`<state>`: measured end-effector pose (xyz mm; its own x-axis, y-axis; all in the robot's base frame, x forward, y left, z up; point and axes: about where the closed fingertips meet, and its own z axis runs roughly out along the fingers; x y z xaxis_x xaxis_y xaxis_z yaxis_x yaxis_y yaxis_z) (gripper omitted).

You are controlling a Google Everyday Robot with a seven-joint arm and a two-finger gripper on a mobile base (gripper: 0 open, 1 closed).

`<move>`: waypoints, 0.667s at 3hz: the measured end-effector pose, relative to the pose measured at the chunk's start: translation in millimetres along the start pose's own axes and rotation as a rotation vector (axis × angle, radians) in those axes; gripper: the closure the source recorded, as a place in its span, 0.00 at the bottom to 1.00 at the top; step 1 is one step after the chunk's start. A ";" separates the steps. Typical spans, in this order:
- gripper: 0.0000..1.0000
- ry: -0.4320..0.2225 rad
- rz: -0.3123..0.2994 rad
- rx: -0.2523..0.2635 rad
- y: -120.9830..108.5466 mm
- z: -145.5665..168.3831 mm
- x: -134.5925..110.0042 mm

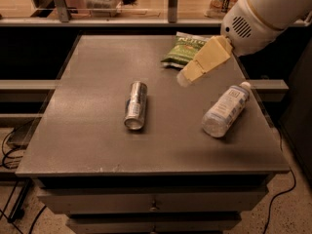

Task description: Pick redbull can

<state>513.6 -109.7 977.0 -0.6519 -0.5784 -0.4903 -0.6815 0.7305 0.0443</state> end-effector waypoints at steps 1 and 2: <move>0.00 -0.005 0.082 -0.037 31.3 31.6 -25.1; 0.00 0.006 0.125 -0.057 51.4 58.1 -40.2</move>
Offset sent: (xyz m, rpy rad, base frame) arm 0.0196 0.1223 -0.0512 0.1020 0.1362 -0.1177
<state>524.1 -27.8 948.4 -0.7348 -0.4864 -0.4728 -0.6126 0.7752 0.1546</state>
